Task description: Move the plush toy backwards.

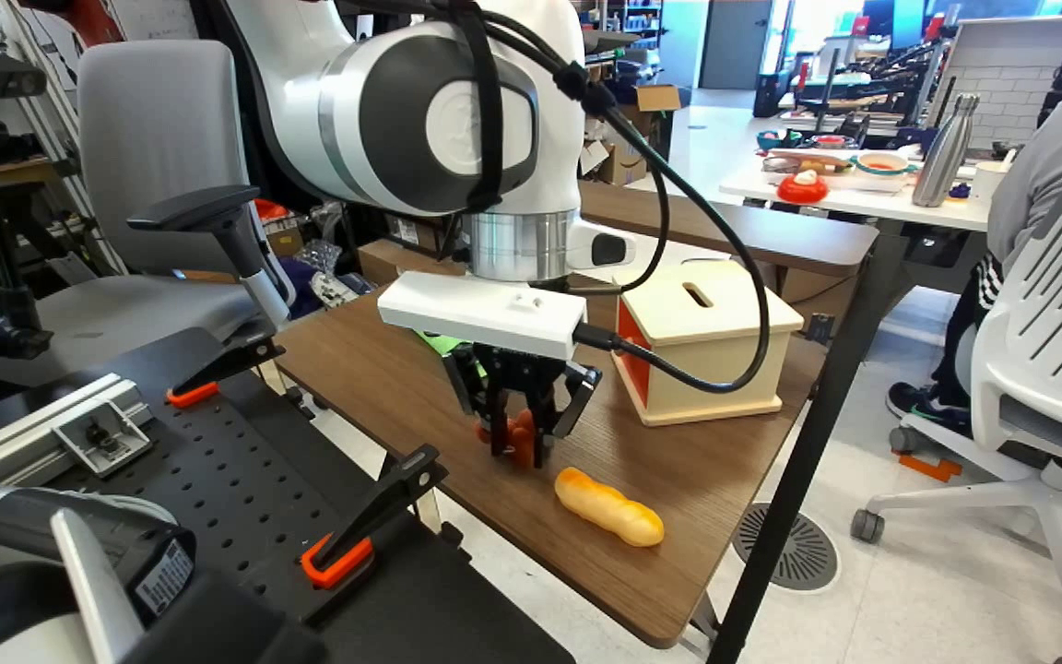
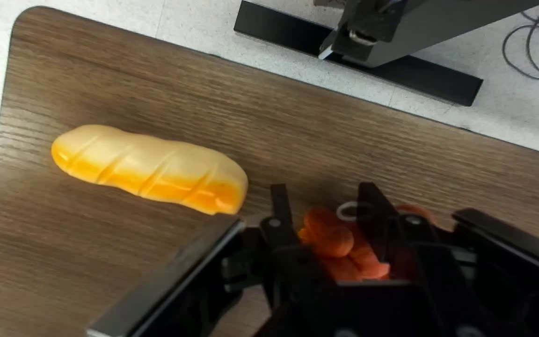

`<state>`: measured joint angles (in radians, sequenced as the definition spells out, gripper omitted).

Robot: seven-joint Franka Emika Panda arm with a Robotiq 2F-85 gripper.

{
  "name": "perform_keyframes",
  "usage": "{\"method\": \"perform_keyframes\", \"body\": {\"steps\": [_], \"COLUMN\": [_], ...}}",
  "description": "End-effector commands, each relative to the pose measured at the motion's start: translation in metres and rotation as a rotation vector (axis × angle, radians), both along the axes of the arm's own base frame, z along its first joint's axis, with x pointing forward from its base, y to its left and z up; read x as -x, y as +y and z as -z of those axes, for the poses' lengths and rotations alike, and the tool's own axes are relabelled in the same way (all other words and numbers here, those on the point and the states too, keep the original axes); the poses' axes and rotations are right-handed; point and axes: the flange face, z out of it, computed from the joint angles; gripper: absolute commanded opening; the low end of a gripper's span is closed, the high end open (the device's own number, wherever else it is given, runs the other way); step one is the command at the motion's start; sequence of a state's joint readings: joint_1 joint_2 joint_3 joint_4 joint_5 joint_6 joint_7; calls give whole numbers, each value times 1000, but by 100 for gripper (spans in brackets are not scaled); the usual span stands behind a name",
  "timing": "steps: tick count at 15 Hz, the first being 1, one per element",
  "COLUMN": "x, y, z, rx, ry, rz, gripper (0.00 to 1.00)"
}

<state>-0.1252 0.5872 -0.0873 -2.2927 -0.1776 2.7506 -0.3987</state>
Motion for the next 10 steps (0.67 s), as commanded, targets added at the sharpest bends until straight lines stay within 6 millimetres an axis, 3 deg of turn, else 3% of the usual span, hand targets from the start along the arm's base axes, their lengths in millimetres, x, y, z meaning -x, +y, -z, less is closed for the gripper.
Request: {"method": "perform_keyframes", "body": {"steps": [1, 3, 10], "x": [-9, -13, -25], "y": [0, 0, -4], "z": [2, -2, -8], "rx": [19, 20, 22], "ry": [-2, -11, -23], "rz": [-18, -24, -19], "gripper": [12, 0, 0]}}
